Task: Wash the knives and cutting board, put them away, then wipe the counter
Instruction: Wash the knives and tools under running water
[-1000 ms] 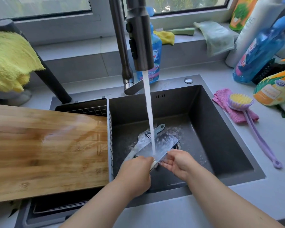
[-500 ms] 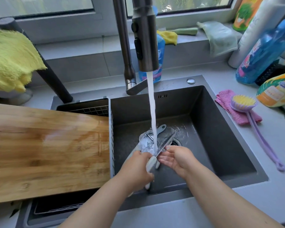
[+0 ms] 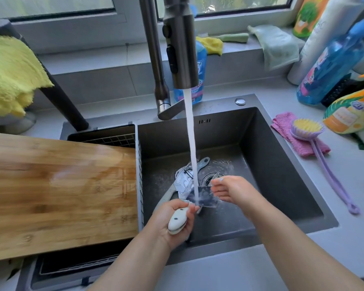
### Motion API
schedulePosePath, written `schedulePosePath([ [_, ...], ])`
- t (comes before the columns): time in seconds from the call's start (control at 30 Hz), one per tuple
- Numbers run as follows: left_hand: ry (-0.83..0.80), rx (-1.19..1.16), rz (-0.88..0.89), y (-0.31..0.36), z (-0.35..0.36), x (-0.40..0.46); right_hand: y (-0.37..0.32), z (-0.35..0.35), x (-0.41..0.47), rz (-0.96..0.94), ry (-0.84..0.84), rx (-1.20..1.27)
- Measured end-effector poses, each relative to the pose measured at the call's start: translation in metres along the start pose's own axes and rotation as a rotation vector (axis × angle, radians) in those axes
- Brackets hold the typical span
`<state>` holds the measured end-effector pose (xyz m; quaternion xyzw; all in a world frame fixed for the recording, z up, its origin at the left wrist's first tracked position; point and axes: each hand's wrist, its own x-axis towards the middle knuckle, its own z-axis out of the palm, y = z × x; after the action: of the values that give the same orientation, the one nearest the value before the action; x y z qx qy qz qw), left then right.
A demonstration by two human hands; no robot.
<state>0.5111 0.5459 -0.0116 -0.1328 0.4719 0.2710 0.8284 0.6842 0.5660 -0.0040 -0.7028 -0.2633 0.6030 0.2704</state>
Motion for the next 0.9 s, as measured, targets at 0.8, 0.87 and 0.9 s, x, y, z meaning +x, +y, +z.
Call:
schedulePosePath([
  [0.8, 0.025, 0.055, 0.068, -0.002, 0.010, -0.012, 0.008, -0.020, -0.007, -0.199, -0.010, -0.705],
  [0.87, 0.051, 0.120, 0.094, -0.001, 0.013, -0.014, 0.008, -0.022, -0.004, -0.211, 0.002, -0.667],
  [0.9, 0.061, 0.153, 0.106, 0.000, 0.015, -0.014, 0.008, -0.023, -0.003, -0.201, 0.022, -0.581],
])
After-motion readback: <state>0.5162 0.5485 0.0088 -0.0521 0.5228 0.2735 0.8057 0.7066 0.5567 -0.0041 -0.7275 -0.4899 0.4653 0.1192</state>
